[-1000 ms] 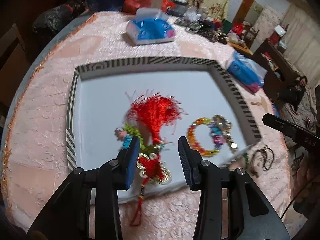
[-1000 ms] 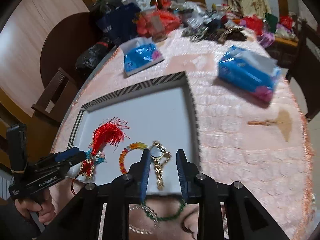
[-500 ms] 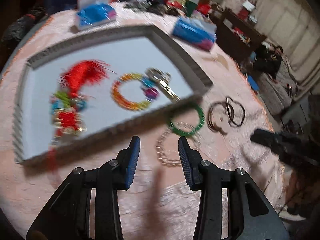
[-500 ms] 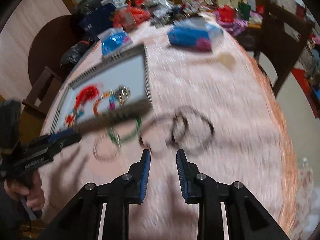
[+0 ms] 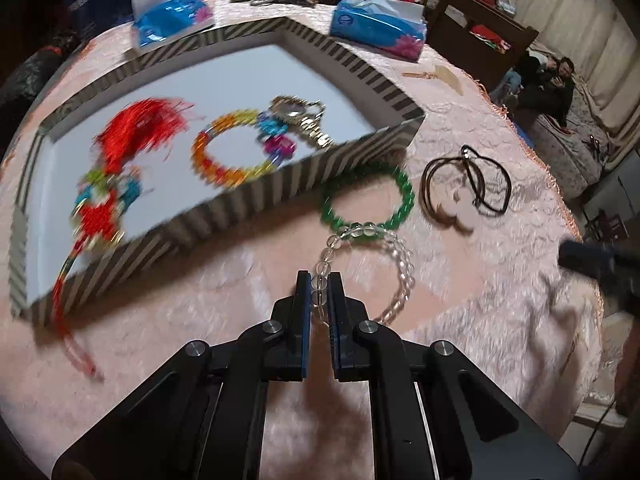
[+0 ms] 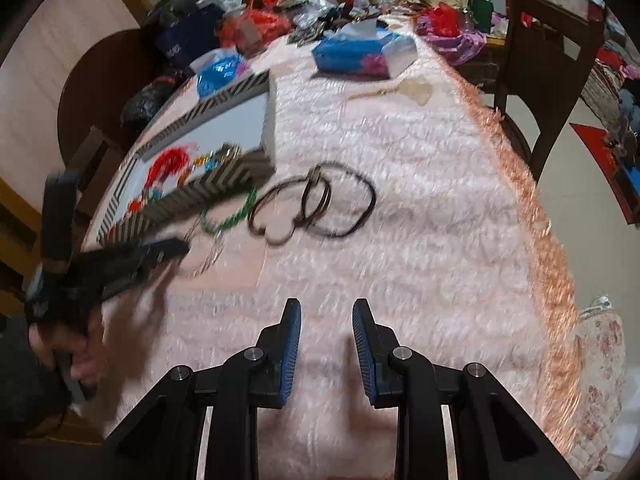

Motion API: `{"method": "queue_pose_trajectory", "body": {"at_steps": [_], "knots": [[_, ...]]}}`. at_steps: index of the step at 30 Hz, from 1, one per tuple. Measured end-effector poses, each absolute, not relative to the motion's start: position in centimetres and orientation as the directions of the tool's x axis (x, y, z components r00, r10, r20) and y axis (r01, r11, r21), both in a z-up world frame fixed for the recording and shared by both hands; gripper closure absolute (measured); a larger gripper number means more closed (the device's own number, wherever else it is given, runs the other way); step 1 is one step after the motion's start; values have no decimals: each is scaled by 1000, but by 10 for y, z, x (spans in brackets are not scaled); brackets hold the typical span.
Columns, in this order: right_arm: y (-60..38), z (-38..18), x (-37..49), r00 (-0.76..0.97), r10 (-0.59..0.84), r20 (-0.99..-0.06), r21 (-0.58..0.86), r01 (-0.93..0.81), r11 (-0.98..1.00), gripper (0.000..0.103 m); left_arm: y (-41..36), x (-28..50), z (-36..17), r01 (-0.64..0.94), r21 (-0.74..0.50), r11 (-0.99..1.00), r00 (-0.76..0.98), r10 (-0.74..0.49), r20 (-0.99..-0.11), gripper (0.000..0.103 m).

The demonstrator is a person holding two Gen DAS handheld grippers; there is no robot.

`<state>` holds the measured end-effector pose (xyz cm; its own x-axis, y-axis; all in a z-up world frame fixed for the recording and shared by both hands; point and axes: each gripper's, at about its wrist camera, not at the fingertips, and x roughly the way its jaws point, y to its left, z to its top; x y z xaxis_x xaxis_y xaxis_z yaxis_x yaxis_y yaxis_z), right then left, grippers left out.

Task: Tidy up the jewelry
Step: 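Grasp the clear bead bracelet with the left tool, then reach the right tool to the black hair ties with white clip while the left tool lifts the clear bracelet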

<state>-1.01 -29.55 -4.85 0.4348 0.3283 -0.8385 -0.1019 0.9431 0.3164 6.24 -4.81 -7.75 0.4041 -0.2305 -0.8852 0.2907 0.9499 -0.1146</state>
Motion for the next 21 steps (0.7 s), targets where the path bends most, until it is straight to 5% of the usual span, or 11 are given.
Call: {"method": "queue_pose_trajectory", "body": {"at_steps": [11, 21], "knots": [[-257, -52, 49, 410, 442, -798, 362, -260, 895, 78, -2, 37, -81, 169, -120, 978, 405, -180, -896, 97], [-226, -79, 69, 392, 354, -849, 248, -294, 923, 68, 1, 40, -82, 191, -143, 971, 387, -209, -898, 97]]}}
